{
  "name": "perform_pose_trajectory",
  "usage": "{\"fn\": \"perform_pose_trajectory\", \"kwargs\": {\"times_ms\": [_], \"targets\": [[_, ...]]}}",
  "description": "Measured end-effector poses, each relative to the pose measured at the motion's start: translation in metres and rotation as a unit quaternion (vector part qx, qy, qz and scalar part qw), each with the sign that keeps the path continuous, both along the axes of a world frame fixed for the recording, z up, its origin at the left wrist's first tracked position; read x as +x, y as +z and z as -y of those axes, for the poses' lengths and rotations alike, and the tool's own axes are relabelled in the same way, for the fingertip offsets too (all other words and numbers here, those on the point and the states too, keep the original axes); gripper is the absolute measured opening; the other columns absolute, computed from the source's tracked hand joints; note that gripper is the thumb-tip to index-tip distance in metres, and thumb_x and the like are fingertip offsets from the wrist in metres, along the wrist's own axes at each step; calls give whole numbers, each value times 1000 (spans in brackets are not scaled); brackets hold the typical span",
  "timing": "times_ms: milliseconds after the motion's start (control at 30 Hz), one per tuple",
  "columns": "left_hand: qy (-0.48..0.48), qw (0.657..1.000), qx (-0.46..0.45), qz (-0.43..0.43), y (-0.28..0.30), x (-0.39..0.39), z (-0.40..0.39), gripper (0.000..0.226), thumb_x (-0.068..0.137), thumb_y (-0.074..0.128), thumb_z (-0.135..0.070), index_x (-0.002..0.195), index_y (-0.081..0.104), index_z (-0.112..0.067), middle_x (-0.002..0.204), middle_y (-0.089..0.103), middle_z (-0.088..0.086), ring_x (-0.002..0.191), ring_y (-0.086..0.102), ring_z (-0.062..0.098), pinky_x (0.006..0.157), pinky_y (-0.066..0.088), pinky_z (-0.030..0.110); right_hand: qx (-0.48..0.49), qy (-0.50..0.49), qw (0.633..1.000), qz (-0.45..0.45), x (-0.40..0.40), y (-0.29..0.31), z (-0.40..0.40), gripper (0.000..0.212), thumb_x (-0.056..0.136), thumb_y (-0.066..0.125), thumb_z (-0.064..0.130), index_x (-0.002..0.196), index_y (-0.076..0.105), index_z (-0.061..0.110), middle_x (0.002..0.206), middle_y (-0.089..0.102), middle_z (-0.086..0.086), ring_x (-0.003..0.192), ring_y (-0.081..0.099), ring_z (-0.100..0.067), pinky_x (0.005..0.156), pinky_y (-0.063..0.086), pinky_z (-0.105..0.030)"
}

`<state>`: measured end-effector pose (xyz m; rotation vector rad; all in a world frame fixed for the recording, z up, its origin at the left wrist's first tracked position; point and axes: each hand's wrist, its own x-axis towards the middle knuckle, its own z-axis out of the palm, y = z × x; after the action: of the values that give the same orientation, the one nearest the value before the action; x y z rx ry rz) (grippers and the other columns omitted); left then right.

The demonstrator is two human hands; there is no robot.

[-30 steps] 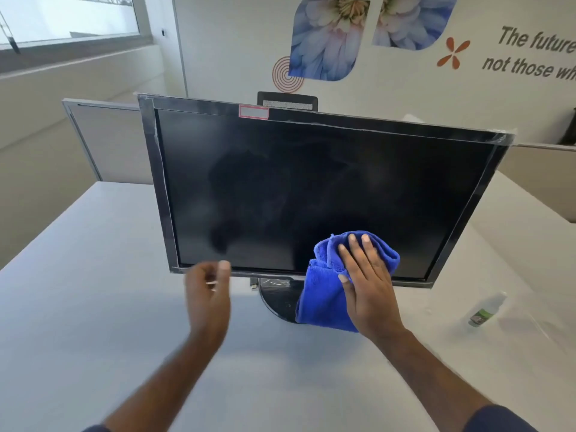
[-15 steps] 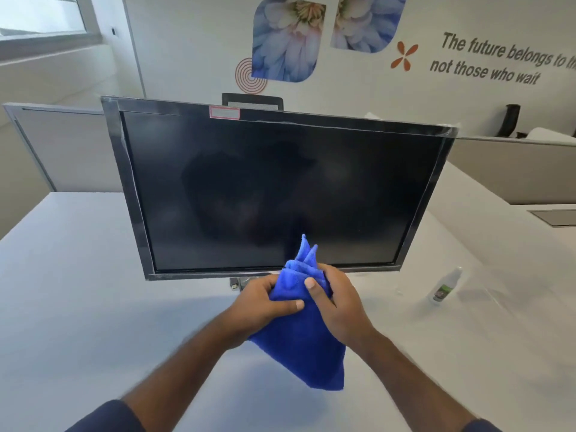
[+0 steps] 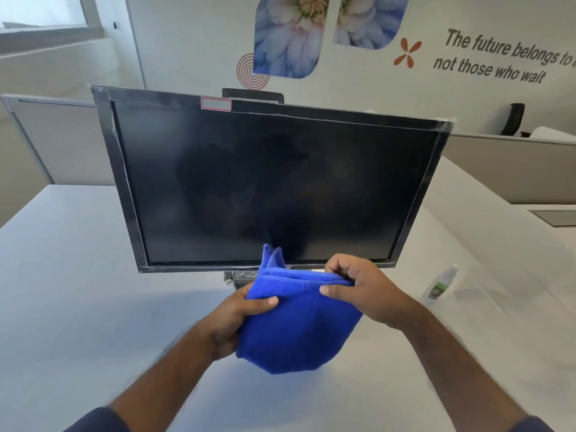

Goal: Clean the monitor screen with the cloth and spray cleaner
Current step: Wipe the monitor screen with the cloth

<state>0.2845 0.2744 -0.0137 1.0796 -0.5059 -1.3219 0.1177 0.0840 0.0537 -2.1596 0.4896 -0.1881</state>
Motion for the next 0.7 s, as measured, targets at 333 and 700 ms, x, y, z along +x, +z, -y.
{"fn": "perform_pose_trajectory", "kwargs": {"times_ms": [333, 700], "targets": [[47, 996, -17, -67, -17, -60, 39, 62, 68, 82, -10, 128, 64, -16, 131, 62, 23, 117, 61, 43, 87, 54, 48, 7, 41, 999, -7, -27, 5, 60, 12, 94, 63, 22, 92, 72, 30, 91, 71, 11, 88, 68, -11, 74, 54, -20], [219, 953, 40, -207, -46, -124, 74, 34, 70, 83, -14, 101, 77, -1, 105, 73, 21, 88, 73, 38, 69, 59, 47, 399, -45, 915, -35, -84, -72, 108, 41, 83, 72, 45, 110, 68, 15, 106, 69, -6, 94, 58, -24, 84, 48, -37]]}}
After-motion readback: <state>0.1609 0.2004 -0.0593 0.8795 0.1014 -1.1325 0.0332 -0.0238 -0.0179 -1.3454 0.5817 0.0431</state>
